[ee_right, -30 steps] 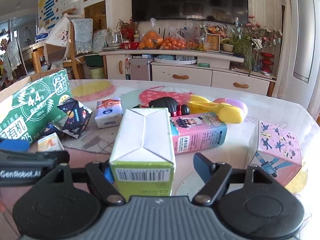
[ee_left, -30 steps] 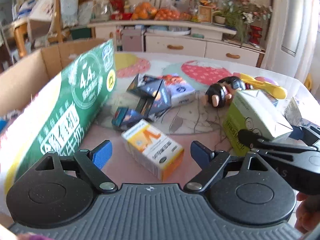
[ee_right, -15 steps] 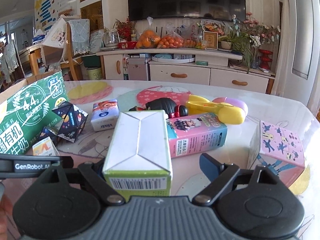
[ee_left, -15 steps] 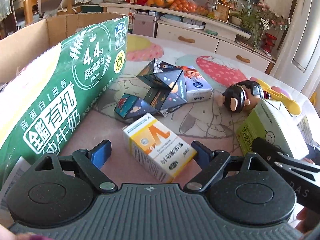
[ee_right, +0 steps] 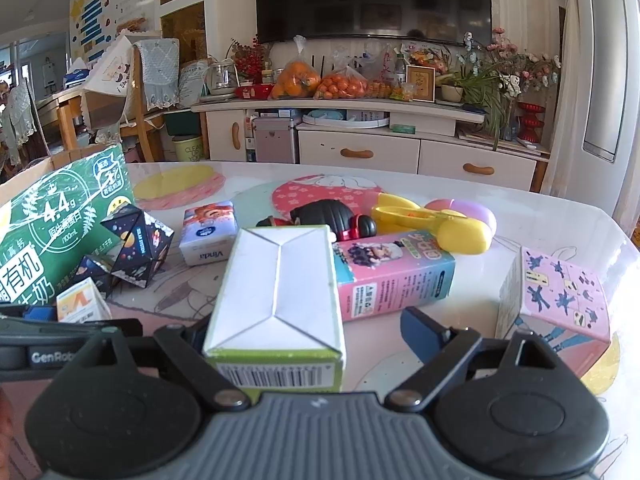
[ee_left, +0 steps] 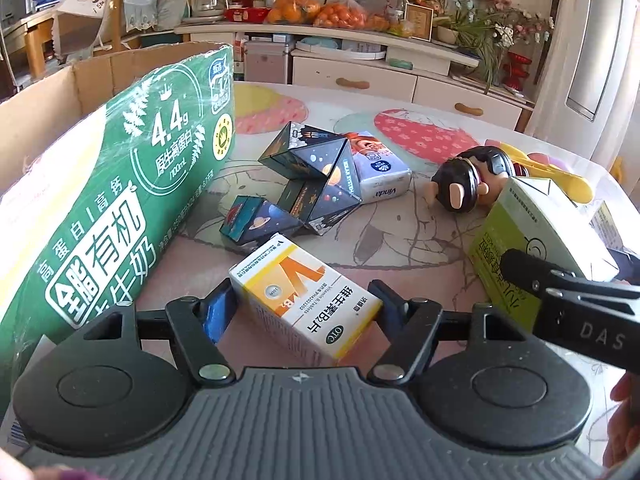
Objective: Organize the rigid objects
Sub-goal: 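Close the left tool on the orange-white medicine box while right tool holds the carton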
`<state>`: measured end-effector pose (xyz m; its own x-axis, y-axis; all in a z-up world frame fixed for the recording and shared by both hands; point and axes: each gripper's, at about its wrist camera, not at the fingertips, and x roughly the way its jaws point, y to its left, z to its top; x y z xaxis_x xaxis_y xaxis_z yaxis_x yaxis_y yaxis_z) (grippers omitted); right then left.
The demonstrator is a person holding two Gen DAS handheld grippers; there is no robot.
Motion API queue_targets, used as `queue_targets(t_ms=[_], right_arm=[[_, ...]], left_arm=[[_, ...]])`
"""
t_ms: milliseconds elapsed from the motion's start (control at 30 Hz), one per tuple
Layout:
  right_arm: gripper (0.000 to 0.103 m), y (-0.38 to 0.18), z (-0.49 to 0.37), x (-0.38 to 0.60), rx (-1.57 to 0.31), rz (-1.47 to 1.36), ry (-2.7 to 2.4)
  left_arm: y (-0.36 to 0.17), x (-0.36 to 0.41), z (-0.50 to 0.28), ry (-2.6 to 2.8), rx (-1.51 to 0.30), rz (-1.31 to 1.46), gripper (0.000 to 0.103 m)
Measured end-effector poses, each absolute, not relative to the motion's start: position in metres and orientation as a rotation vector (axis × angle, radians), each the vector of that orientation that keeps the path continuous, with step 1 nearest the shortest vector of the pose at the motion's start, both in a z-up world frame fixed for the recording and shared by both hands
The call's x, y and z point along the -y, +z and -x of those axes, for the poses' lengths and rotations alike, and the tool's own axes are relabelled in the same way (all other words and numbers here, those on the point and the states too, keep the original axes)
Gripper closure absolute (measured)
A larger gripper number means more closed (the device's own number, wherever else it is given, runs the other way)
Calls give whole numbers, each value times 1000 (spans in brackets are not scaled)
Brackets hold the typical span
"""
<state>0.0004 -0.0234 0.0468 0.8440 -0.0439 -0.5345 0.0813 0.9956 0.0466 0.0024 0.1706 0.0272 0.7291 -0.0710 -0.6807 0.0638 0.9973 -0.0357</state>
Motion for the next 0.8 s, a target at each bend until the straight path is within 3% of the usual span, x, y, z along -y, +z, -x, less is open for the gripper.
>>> queue_targets(t_ms=[167,300,500,800], right_arm=[[22,44,-2,22,-568,-59,-65],[38,43,-3,17,-568,-51,-48],[53,42,0,9,-551,-11,-39],[54,44,9,0,-532,-3,-83]], left_arm=[[30,-178,1,-80,-763,39,15],[34,-181,6,-89,-755,37,15],[43,-183,15,-117,-739,33,15],[65,-190,29,-154,-687,25,15]])
